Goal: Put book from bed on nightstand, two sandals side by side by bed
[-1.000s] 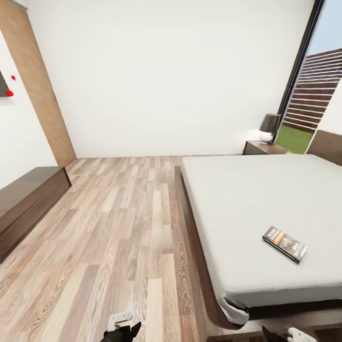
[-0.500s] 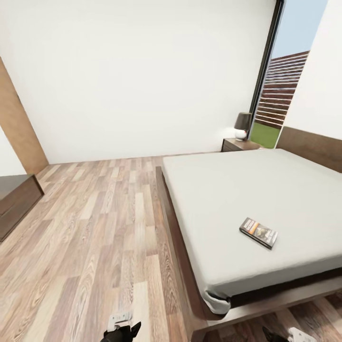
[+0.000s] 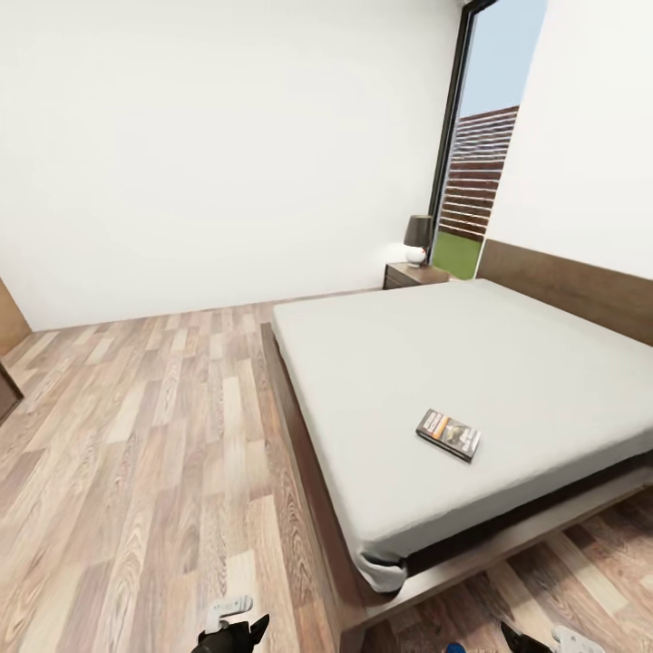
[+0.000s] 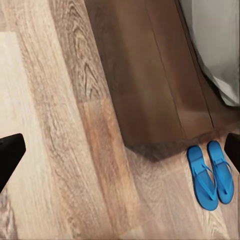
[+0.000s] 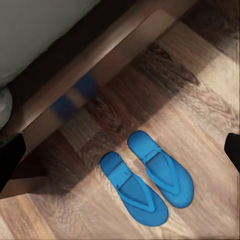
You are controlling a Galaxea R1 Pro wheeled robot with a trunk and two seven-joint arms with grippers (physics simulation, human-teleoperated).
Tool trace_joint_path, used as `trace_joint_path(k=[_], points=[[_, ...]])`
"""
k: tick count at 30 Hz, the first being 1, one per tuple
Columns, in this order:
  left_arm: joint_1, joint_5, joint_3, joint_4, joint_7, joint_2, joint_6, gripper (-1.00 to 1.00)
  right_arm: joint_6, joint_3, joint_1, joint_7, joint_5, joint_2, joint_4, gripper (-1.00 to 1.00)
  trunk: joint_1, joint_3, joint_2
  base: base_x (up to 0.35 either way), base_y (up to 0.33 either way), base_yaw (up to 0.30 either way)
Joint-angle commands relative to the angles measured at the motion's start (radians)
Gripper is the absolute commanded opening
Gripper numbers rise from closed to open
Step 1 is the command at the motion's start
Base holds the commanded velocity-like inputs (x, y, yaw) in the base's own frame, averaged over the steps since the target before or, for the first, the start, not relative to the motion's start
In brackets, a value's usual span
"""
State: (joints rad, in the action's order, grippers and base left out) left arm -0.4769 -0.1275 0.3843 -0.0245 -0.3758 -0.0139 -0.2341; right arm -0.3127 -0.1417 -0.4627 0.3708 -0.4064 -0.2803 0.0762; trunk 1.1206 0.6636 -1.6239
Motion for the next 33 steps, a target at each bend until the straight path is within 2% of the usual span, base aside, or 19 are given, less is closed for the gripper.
trace_joint_path(k=[1,4,9,33], points=[[0.0,-0.011,0.008,0.0,-0.002,0.0,-0.004,1.0,-0.005,-0.008,-0.002,0.008,-0.002,0.0,0.005,1.0,-0.004,-0.002,0.007,0.0,0.0,-0.282],[0.0,-0.011,0.008,0.0,-0.002,0.0,-0.004,1.0,-0.005,-0.008,-0.002,0.008,-0.002,0.0,0.005,1.0,-0.016,-0.012,0.028,0.0,0.0,-0.282],[0.0,-0.011,0.008,0.0,-0.002,0.0,-0.004,1.0,-0.005,-0.008,-0.002,0.008,-0.002,0.0,0.005,1.0,-0.016,-0.012,0.028,0.0,0.0,-0.282],[0.0,-0.011,0.008,0.0,-0.002,0.0,-0.004,1.0,-0.005,-0.009,-0.002,0.011,-0.003,-0.007,0.005,1.0,-0.108,-0.087,0.196,0.0,0.0,-0.282]])
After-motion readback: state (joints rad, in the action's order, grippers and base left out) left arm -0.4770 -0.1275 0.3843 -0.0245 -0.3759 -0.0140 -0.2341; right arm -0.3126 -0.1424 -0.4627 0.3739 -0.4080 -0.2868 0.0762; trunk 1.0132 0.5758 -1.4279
